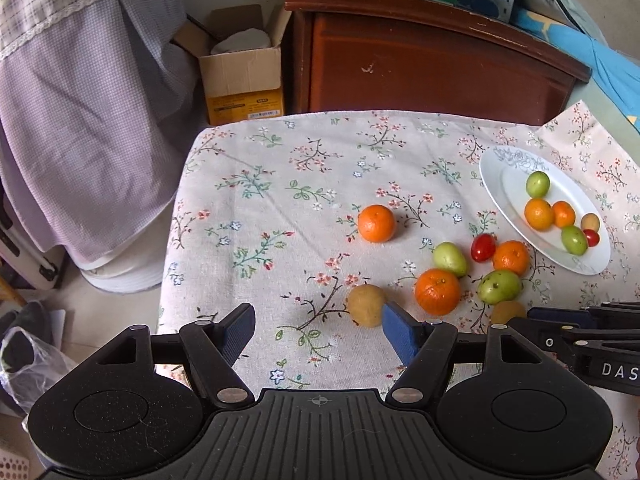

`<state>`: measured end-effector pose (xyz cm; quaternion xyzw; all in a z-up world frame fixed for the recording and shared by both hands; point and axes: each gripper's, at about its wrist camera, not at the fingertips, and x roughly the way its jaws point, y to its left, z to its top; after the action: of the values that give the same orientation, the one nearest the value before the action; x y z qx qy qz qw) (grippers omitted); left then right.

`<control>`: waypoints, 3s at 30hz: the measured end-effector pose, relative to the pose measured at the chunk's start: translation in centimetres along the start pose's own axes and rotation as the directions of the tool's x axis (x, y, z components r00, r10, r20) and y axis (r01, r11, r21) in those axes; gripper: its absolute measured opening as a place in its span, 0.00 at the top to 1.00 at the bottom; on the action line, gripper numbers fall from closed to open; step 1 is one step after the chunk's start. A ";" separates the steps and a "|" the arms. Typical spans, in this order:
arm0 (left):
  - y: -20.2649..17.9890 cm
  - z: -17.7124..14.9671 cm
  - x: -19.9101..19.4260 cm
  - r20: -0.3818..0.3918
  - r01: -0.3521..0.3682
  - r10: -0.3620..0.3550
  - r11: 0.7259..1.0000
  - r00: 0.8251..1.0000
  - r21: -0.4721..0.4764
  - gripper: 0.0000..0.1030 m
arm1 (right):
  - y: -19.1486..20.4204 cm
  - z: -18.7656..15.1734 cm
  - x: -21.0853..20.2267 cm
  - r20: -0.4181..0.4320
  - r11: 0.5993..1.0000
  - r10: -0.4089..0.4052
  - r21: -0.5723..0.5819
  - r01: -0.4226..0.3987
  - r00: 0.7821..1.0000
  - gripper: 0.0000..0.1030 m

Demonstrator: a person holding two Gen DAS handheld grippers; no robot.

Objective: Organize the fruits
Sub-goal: 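Move left tool to a brown kiwi while right tool approaches another kiwi, then close left tool on the kiwi while right tool grasps the other kiwi, then lower both kiwis onto the white plate and open both tools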

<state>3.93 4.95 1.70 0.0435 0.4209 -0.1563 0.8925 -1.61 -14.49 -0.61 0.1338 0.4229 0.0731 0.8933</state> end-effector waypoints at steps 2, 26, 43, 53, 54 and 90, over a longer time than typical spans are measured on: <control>-0.2 -0.1 0.4 -0.002 0.001 -0.001 1.000 1.000 0.007 0.33 | 0.1 -0.1 0.2 0.000 1.000 0.005 -0.006 -0.005 1.000 0.71; -2.0 -0.2 1.8 0.017 0.043 -0.044 0.998 0.999 0.053 0.77 | 0.1 0.0 0.2 0.008 1.000 0.010 0.003 -0.010 1.000 0.75; -4.9 2.5 -1.3 0.119 0.121 -0.128 0.991 0.985 0.063 0.77 | -1.6 2.8 -3.5 0.137 0.998 -0.013 0.056 0.005 0.991 0.75; -8.6 5.0 -1.9 0.142 0.226 -0.239 0.969 0.960 0.104 0.77 | -5.8 5.5 -7.6 0.236 0.990 -0.102 0.116 0.076 0.966 0.75; -9.0 5.2 -1.9 0.146 0.231 -0.246 0.967 0.958 0.111 0.77 | -6.4 5.7 -7.9 0.242 0.988 -0.110 0.131 0.080 0.964 0.75; -16.9 5.7 3.6 0.051 0.339 -0.352 0.924 0.935 0.175 0.74 | -14.7 7.0 -4.4 0.181 0.927 -0.205 0.351 0.132 0.962 0.71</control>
<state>5.00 -13.10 3.49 0.0354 0.3712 -0.3467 0.8607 1.29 -30.85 2.47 0.2541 0.3404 -0.0923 0.9006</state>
